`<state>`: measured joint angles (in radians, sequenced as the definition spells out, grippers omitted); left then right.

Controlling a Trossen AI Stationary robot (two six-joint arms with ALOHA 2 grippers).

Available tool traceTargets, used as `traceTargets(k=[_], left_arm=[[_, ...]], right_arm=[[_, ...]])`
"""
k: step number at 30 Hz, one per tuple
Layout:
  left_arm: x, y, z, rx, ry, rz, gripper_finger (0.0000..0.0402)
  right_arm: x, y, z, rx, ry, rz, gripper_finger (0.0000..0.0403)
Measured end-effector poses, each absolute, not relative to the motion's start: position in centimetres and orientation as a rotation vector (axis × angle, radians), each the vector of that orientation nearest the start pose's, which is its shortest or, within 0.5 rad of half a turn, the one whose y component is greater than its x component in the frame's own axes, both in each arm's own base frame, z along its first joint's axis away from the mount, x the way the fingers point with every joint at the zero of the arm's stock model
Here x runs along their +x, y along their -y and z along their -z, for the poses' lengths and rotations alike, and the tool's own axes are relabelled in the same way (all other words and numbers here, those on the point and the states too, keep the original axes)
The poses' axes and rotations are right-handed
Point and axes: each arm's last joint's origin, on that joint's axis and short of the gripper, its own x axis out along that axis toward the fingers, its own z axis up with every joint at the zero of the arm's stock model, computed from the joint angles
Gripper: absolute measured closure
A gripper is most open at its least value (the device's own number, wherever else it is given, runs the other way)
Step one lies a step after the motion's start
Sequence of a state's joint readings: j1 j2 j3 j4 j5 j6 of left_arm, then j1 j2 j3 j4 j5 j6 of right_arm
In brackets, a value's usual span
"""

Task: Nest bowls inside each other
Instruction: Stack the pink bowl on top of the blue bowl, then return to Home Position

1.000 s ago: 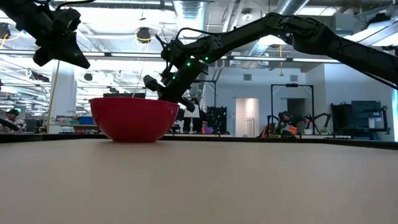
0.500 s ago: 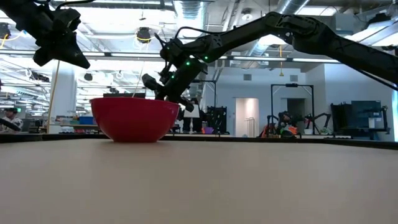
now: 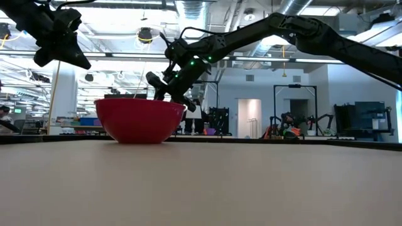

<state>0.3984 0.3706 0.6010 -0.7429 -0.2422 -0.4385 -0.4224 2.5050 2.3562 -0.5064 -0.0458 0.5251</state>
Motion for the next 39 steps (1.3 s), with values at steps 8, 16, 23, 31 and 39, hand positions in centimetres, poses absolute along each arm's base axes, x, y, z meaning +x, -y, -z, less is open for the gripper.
traceTargets(k=[8, 16, 23, 31, 39], left_arm=[[7.3, -3.8, -26.6, -0.458, -0.376, -0.721, 0.0401], [7.3, -3.8, -26.6, -0.459, -0.379, -0.712, 0.0401], [7.3, -3.8, -26.6, -0.453, -0.381, -0.711, 0.0401], [7.4, -3.8, -26.6, -0.447, -0.386, -0.694, 0.0401], [7.6, -3.6, -26.9, -0.416, -0.380, -0.599, 0.0401]], right_arm=[[50.7, 23.6, -22.4, 0.709, -0.551, 0.455, 0.0173], [49.7, 24.2, -24.8, 0.713, -0.505, 0.451, 0.0173], [48.8, 24.1, -27.2, 0.698, -0.483, 0.436, 0.0173], [47.8, 22.3, -30.6, 0.706, -0.482, 0.322, 0.0173], [46.7, 17.0, -33.9, 0.687, -0.606, 0.131, 0.0173]])
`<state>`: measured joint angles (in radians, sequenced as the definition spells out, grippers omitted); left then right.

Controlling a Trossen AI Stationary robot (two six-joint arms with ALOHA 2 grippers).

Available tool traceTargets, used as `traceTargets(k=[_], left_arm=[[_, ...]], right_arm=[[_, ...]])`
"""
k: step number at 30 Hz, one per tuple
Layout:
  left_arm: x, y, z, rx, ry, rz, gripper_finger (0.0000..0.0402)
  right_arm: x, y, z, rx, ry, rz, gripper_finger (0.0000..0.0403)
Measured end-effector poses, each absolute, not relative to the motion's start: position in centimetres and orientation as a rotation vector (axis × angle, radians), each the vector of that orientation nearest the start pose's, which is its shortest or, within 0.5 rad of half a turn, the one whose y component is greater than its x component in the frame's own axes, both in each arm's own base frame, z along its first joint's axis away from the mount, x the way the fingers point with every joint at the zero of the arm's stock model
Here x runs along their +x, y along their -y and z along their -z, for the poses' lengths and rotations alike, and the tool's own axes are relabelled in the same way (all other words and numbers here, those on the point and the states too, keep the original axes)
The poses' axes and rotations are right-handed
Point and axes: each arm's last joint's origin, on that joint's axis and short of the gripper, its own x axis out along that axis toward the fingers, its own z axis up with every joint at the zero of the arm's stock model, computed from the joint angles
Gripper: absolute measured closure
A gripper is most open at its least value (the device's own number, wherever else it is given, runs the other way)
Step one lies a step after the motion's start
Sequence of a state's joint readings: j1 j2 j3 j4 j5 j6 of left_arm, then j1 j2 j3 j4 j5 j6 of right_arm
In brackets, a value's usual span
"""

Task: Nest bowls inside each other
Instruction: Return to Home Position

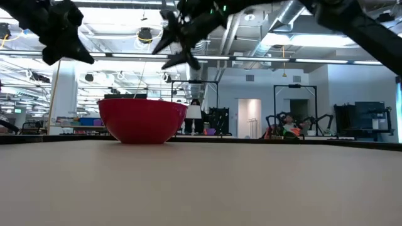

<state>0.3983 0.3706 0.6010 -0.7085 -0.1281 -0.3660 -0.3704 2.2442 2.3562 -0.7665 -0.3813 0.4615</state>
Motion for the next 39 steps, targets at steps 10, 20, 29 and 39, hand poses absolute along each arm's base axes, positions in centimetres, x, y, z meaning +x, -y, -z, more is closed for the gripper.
traceTargets(k=[10, 20, 29, 39], left_arm=[[8.7, -3.2, -29.2, -0.397, -0.166, -0.297, 0.0401], [9.0, -2.5, -30.2, -0.400, -0.103, -0.065, 0.0401], [10.5, -1.1, -28.7, -0.468, -0.044, 0.013, 0.0401], [10.6, -0.3, -27.4, -0.397, -0.036, 0.034, 0.0401]], right_arm=[[43.7, 6.2, -38.2, 0.474, -0.804, -0.076, 0.0173], [39.2, -1.7, -42.1, 0.244, -0.865, -0.097, 0.0173], [32.1, -2.8, -43.2, 0.157, -0.878, 0.025, 0.0173], [22.7, -0.5, -37.6, 0.236, -0.439, 0.042, 0.0173]])
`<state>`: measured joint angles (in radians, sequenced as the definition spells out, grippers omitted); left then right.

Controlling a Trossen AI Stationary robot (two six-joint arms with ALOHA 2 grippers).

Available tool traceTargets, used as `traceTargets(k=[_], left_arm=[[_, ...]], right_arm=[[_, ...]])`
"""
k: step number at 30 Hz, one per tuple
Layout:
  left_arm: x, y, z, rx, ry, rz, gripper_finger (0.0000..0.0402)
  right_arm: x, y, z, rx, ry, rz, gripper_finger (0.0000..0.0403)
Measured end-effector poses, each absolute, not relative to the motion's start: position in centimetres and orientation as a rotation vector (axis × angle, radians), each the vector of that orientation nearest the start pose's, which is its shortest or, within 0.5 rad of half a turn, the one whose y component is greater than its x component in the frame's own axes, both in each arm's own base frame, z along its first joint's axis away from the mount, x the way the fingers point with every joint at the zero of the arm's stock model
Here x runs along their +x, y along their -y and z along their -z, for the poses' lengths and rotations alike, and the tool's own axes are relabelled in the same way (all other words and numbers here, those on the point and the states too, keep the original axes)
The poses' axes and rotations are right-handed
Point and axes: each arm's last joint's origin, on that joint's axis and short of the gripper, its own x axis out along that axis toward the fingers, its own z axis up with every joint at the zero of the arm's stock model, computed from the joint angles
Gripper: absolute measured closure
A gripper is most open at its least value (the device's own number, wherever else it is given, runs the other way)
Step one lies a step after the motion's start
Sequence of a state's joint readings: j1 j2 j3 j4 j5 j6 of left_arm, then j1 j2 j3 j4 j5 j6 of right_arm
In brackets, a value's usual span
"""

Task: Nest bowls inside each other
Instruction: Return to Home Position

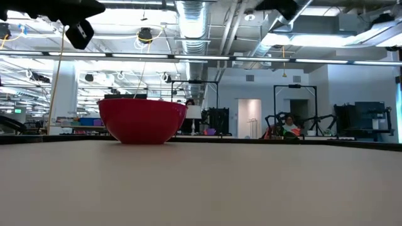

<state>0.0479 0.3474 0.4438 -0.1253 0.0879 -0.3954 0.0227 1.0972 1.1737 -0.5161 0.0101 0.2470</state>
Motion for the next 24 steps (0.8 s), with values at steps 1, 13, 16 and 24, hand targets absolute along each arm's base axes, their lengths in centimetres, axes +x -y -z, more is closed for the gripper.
traceTargets(k=[1, 13, 16, 24], left_arm=[[10.5, -0.3, -27.5, -0.386, -0.027, 0.027, 0.0401], [8.0, -0.7, -26.8, -0.349, -0.014, -0.165, 0.0401], [7.6, -0.8, -26.6, -0.348, -0.014, -0.206, 0.0401], [7.0, -0.9, -26.7, -0.350, 0.018, -0.239, 0.0402]], right_arm=[[21.8, -0.2, -36.9, 0.253, -0.420, 0.054, 0.0173], [16.0, 0.7, -30.5, 0.399, -0.539, 0.123, 0.0184], [15.2, 0.3, -29.5, 0.340, -0.435, 0.074, 0.0217], [13.1, 0.5, -24.2, 0.225, -0.224, 0.061, 0.0379]])
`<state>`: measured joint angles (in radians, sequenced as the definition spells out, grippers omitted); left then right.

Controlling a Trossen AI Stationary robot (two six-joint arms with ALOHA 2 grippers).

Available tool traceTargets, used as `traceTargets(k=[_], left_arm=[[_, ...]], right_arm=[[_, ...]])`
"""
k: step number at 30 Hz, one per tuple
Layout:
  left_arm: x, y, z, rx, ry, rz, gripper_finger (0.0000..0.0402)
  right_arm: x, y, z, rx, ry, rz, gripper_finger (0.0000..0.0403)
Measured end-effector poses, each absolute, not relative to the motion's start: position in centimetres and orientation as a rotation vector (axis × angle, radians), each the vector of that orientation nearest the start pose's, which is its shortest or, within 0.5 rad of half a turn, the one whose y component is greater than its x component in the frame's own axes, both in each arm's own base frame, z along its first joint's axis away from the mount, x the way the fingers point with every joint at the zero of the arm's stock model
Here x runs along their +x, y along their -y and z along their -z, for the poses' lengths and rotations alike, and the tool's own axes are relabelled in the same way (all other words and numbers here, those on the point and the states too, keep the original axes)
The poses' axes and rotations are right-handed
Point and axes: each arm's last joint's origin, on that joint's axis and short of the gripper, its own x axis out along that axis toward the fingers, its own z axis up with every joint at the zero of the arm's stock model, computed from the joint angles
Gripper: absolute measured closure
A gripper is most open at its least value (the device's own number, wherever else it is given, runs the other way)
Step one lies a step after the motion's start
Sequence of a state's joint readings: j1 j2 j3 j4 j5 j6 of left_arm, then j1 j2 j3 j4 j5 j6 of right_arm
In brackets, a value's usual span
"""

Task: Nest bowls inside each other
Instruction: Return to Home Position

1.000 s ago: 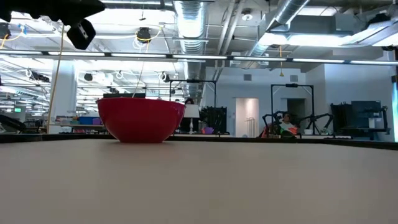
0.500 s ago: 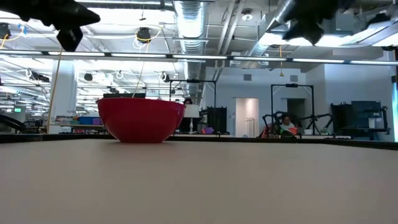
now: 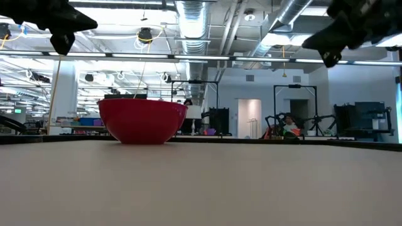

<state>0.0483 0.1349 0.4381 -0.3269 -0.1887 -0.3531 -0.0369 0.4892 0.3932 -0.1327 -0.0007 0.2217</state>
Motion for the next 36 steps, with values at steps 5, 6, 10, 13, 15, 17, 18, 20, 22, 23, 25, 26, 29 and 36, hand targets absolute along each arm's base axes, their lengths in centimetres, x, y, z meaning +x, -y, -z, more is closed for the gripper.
traceTargets(k=[5, 6, 10, 13, 15, 17, 18, 20, 22, 23, 25, 26, 29, 36], left_arm=[[7.0, -0.9, -26.7, -0.357, 0.021, -0.249, 0.0401], [7.0, -0.9, -26.7, -0.357, 0.020, -0.249, 0.0401], [7.0, -1.0, -26.7, -0.361, 0.024, -0.268, 0.0401], [7.0, -1.0, -26.7, -0.367, 0.028, -0.271, 0.0402], [7.0, -1.0, -26.7, -0.367, 0.026, -0.272, 0.0401], [7.0, -1.0, -26.6, -0.364, 0.018, -0.274, 0.0401], [7.0, -1.0, -26.6, -0.359, 0.012, -0.279, 0.0401], [7.0, -1.0, -26.5, -0.353, 0.009, -0.293, 0.0401], [7.0, -1.0, -26.5, -0.353, 0.009, -0.295, 0.0401], [7.0, -1.0, -26.5, -0.353, 0.009, -0.295, 0.0401], [7.3, -1.0, -26.2, -0.354, 0.025, -0.292, 0.0401], [7.6, -1.0, -25.7, -0.357, 0.046, -0.284, 0.0401], [8.7, -1.0, -24.1, -0.365, 0.131, -0.216, 0.0402], [10.0, -0.8, -20.4, -0.407, 0.147, -0.135, 0.0401]], right_arm=[[12.3, 0.5, -20.6, 0.214, -0.114, 0.011, 0.0393], [12.2, 0.5, -19.9, 0.214, -0.096, 0.003, 0.0394], [11.8, 0.3, -17.8, 0.214, -0.061, -0.024, 0.0400], [11.7, 0.2, -17.1, 0.212, -0.040, -0.042, 0.0401], [11.6, 0.1, -16.7, 0.212, -0.044, -0.049, 0.0401], [11.5, 0.0, -16.3, 0.214, -0.069, -0.052, 0.0401], [11.5, 0.0, -16.2, 0.215, -0.081, -0.053, 0.0401], [11.5, 0.0, -16.1, 0.217, -0.090, -0.054, 0.0401], [11.5, 0.0, -16.0, 0.224, -0.096, -0.057, 0.0402], [11.5, 0.0, -16.0, 0.225, -0.102, -0.059, 0.0402], [11.5, 0.0, -16.0, 0.225, -0.103, -0.061, 0.0402], [11.5, 0.0, -16.0, 0.225, -0.102, -0.062, 0.0402], [11.5, 0.0, -16.0, 0.238, -0.103, -0.061, 0.0402], [11.5, -0.1, -16.0, 0.188, -0.104, -0.078, 0.0402]])
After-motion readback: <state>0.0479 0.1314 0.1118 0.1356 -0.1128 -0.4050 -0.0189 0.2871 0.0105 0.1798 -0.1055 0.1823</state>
